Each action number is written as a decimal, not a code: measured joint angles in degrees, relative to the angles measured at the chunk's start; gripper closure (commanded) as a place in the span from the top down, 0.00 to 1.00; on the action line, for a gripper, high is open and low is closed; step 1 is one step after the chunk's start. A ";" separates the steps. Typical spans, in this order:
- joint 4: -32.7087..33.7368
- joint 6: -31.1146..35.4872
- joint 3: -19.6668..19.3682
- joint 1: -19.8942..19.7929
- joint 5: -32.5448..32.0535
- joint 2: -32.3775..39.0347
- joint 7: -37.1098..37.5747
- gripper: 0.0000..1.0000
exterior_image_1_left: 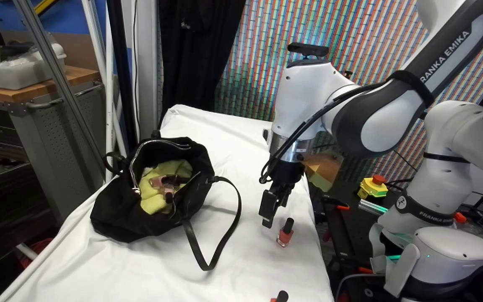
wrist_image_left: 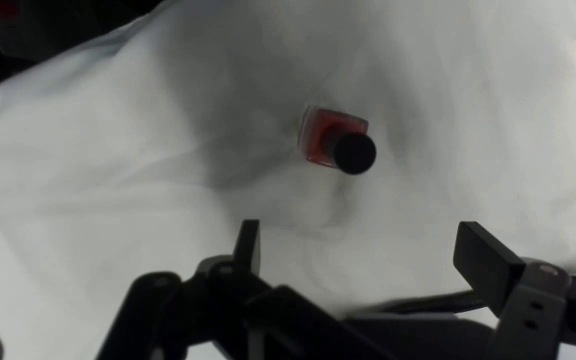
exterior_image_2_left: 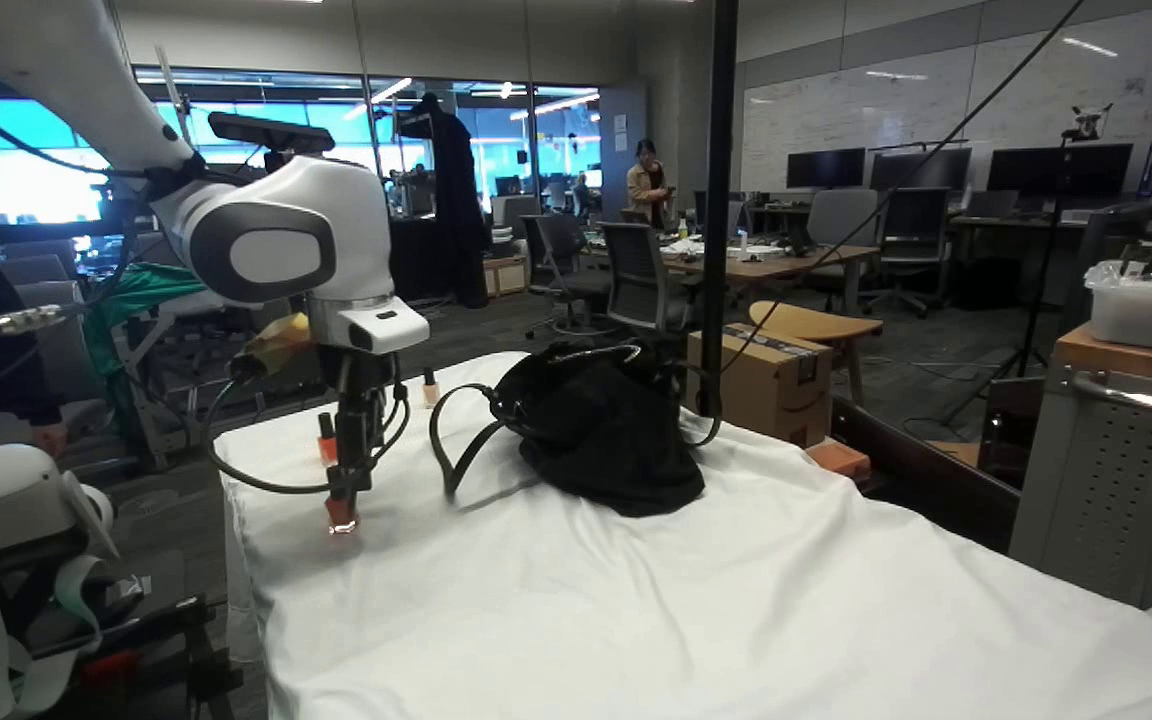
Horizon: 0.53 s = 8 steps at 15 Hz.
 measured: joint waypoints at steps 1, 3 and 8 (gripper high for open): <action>-0.43 0.25 0.23 0.02 0.00 0.01 1.55 1.00; -1.20 0.55 0.78 0.12 -0.03 0.03 5.33 1.00; -2.41 0.78 2.26 1.19 -1.02 0.18 15.62 1.00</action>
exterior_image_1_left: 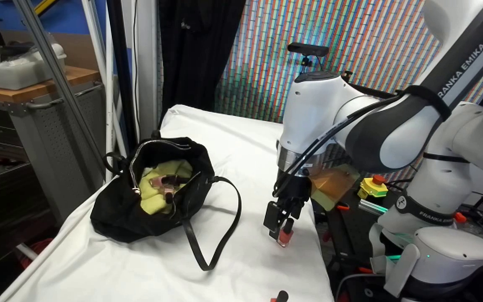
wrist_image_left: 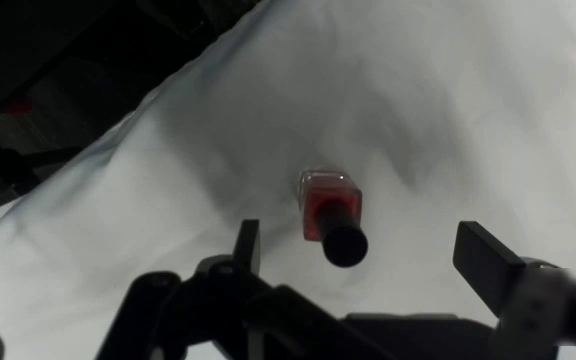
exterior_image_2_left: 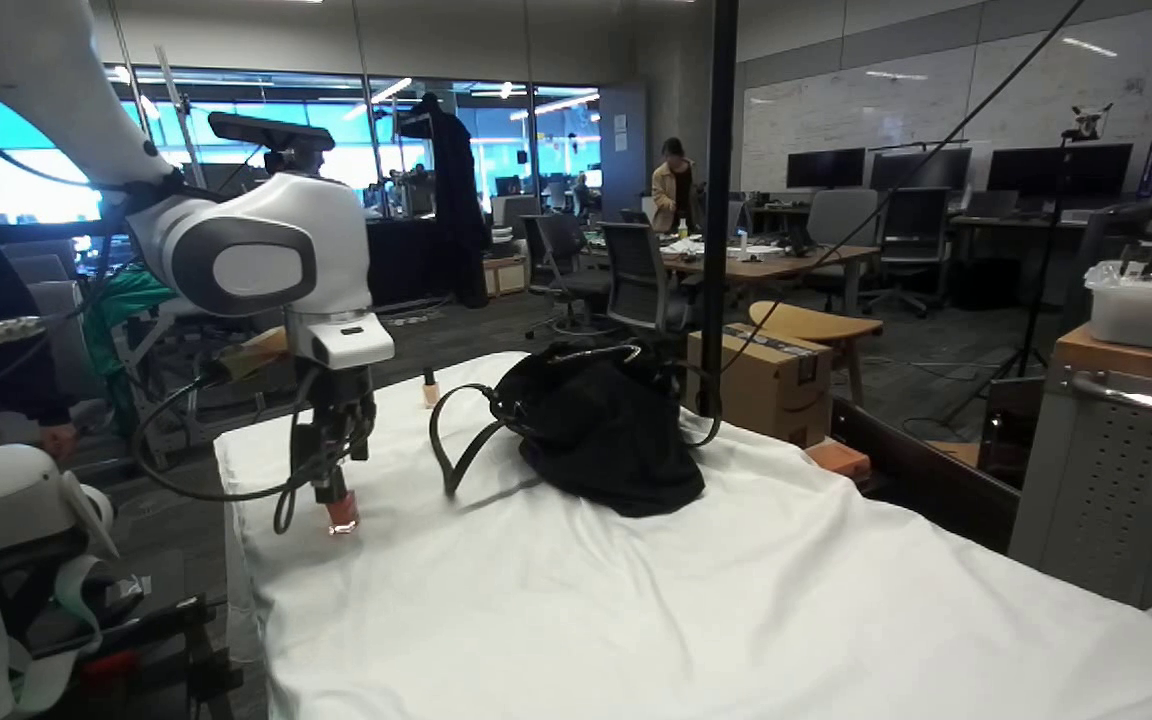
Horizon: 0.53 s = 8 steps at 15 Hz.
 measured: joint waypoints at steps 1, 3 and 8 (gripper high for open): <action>-0.11 0.00 0.26 0.31 -0.53 0.03 2.15 1.00; -0.34 0.08 0.69 0.85 -1.81 0.15 5.94 1.00; -1.31 2.27 0.90 1.15 -5.35 1.30 10.72 1.00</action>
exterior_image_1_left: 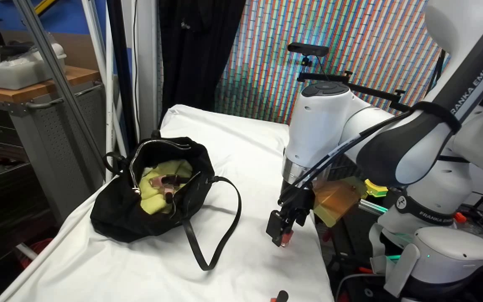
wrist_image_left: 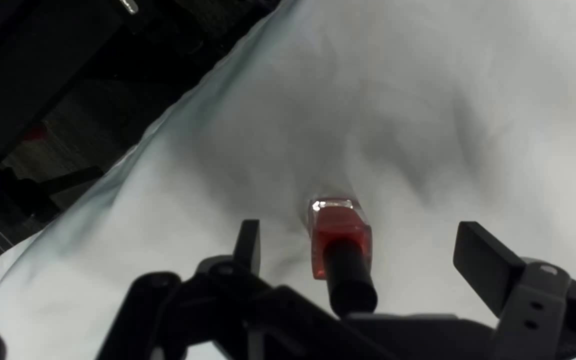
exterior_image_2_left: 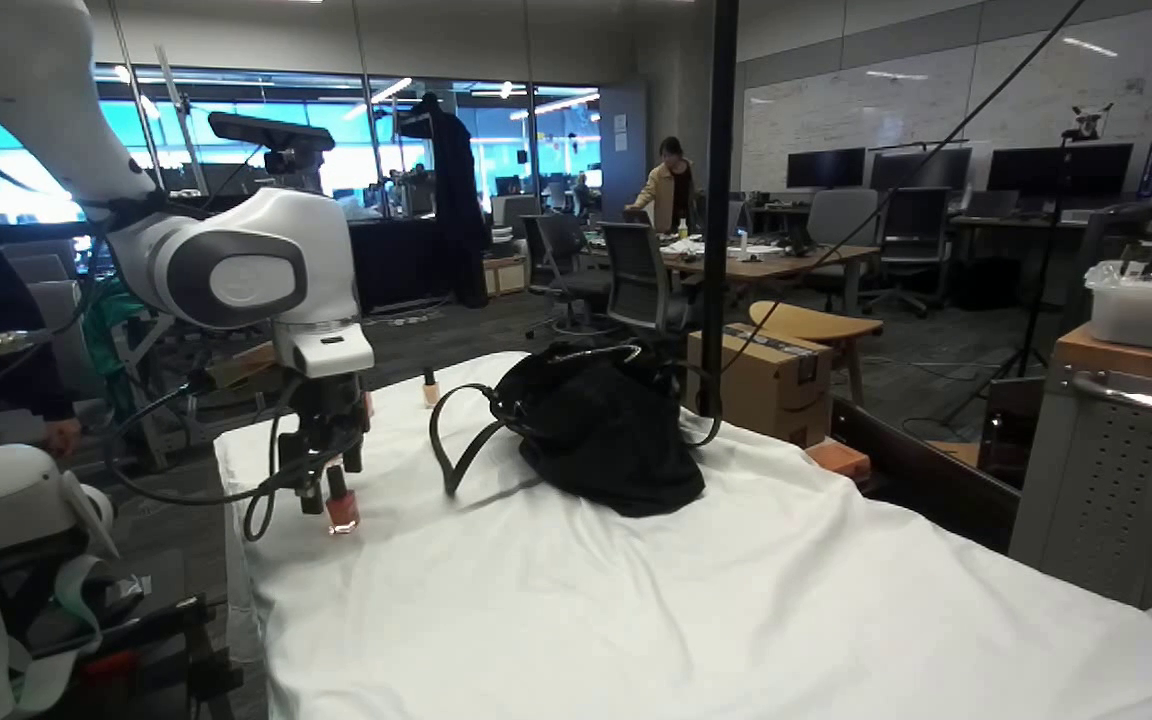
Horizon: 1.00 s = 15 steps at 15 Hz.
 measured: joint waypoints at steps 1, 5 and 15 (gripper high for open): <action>-0.26 0.86 -0.10 0.00 -1.10 0.47 0.43 1.00; -1.24 5.22 -1.97 -0.05 -8.49 2.95 2.46 1.00; -1.32 11.03 -5.25 -0.04 -12.10 4.64 1.59 1.00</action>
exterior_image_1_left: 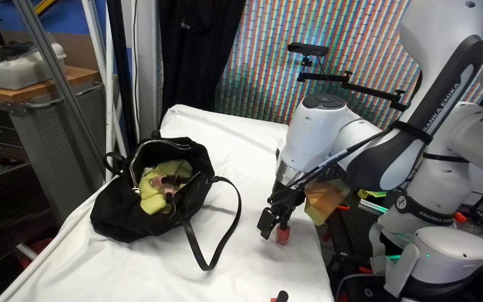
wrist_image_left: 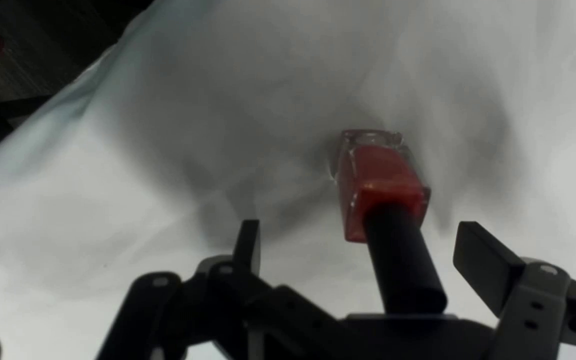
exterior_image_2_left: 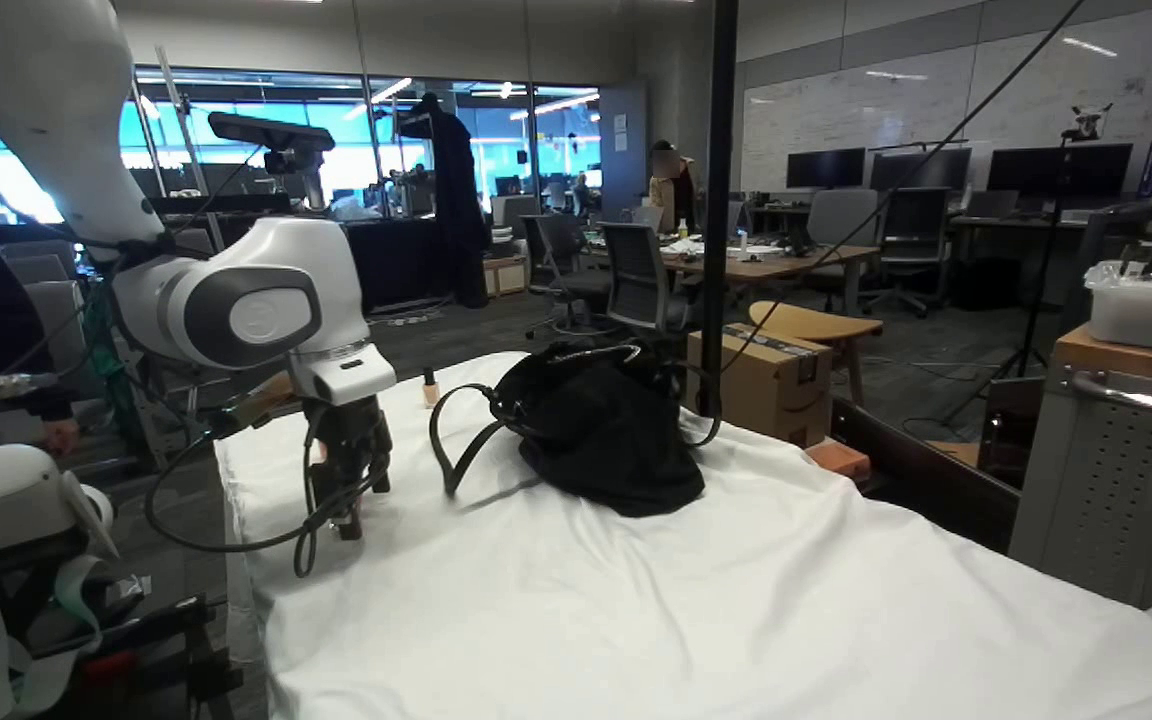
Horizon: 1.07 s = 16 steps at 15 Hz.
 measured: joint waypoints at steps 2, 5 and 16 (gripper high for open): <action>0.00 0.00 0.34 0.00 1.10 0.00 -1.68 1.00; 0.00 -0.18 1.95 0.02 6.46 -0.04 -6.83 1.00; 0.36 -5.63 3.57 0.20 12.29 -0.07 -13.28 1.00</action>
